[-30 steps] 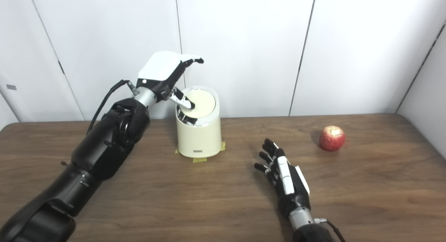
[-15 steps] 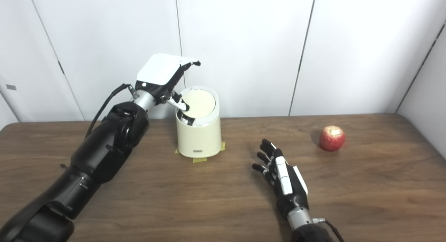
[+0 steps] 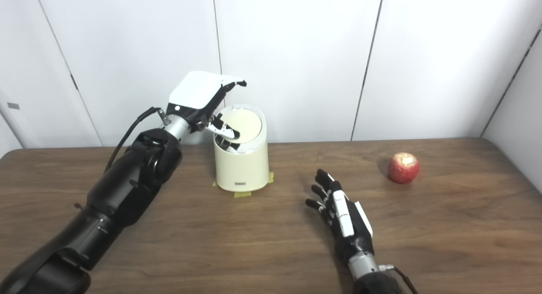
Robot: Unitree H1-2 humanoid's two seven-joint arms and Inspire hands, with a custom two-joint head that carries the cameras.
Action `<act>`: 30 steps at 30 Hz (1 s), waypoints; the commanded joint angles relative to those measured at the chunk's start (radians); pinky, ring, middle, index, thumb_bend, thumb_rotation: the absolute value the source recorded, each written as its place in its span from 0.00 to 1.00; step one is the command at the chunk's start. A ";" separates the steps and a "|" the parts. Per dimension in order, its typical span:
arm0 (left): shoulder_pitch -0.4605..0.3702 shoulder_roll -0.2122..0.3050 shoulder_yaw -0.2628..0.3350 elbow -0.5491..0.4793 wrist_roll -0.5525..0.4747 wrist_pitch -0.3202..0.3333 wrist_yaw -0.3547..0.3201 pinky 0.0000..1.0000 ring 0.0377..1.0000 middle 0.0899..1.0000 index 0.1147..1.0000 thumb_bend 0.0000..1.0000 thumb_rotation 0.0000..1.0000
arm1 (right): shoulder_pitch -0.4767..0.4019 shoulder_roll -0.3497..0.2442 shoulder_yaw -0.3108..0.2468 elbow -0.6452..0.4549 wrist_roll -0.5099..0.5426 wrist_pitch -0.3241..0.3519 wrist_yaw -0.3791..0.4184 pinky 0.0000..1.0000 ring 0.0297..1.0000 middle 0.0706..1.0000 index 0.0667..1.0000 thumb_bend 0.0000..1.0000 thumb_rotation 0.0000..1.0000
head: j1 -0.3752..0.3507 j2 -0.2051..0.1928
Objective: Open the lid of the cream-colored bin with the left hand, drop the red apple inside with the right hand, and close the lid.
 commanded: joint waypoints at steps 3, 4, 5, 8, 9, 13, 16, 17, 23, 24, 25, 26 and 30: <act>-0.050 -0.005 0.021 -0.009 -0.006 -0.002 0.035 0.80 0.84 0.83 0.82 0.81 0.22 | 0.051 0.021 0.015 0.058 0.003 0.055 -0.002 0.80 0.91 0.93 0.89 0.57 0.90 | -0.001 0.001; -0.051 -0.006 0.021 -0.008 -0.005 -0.001 0.036 0.80 0.84 0.83 0.82 0.81 0.22 | 0.051 0.020 0.016 0.057 0.002 0.056 -0.001 0.80 0.91 0.93 0.89 0.56 0.91 | -0.002 0.002; -0.052 -0.007 0.020 -0.007 -0.002 -0.001 0.037 0.80 0.84 0.82 0.82 0.81 0.22 | 0.051 0.020 0.017 0.057 0.002 0.057 -0.001 0.80 0.91 0.93 0.89 0.56 0.91 | -0.002 0.002; -0.053 -0.008 0.019 -0.002 0.003 -0.001 0.042 0.78 0.83 0.82 0.82 0.80 0.21 | 0.051 0.019 0.019 0.055 0.000 0.060 0.000 0.79 0.92 0.94 0.90 0.57 0.90 | -0.002 0.003; -0.053 -0.010 0.019 0.000 0.004 0.001 0.042 0.77 0.83 0.82 0.82 0.80 0.21 | 0.050 0.018 0.020 0.055 0.000 0.062 0.000 0.79 0.91 0.94 0.90 0.57 0.90 | -0.003 0.002; -0.056 -0.010 0.013 0.004 0.018 0.007 0.046 0.76 0.83 0.82 0.81 0.81 0.19 | 0.050 0.017 0.023 0.056 0.000 0.061 0.002 0.79 0.91 0.94 0.90 0.57 0.90 | -0.003 0.003; -0.058 -0.010 0.011 0.006 0.023 0.014 0.036 0.77 0.83 0.82 0.82 0.83 0.16 | 0.051 0.017 0.024 0.049 0.000 0.068 0.001 0.79 0.91 0.94 0.90 0.57 0.90 | -0.003 0.005; -0.059 -0.011 0.009 0.008 0.028 0.020 0.034 0.77 0.83 0.82 0.82 0.84 0.15 | 0.052 0.016 0.025 0.047 -0.001 0.070 0.001 0.79 0.91 0.94 0.90 0.57 0.90 | -0.003 0.006; -0.060 -0.007 -0.009 0.025 0.059 0.027 0.046 0.78 0.84 0.83 0.81 0.93 0.09 | 0.053 0.017 0.025 0.041 0.001 0.073 -0.002 0.78 0.91 0.93 0.89 0.58 0.90 | -0.001 0.009; -0.059 -0.005 -0.012 0.026 0.064 0.025 0.051 0.80 0.85 0.83 0.81 0.94 0.08 | 0.054 0.017 0.025 0.040 0.004 0.072 0.001 0.79 0.91 0.94 0.89 0.57 0.90 | -0.001 0.010; -0.059 -0.004 -0.015 0.027 0.067 0.025 0.054 0.80 0.85 0.83 0.81 0.95 0.07 | 0.054 0.016 0.025 0.040 0.007 0.071 0.003 0.79 0.91 0.94 0.89 0.57 0.90 | -0.001 0.010; -0.057 -0.003 -0.017 0.030 0.071 0.024 0.058 0.80 0.85 0.83 0.80 0.95 0.07 | 0.055 0.016 0.026 0.039 0.007 0.070 0.004 0.79 0.92 0.94 0.90 0.57 0.90 | -0.001 0.011; -0.053 0.000 -0.028 0.038 0.080 0.019 0.068 0.78 0.84 0.82 0.80 0.96 0.05 | 0.055 0.016 0.027 0.039 0.006 0.067 0.003 0.78 0.91 0.93 0.89 0.56 0.90 | -0.001 0.011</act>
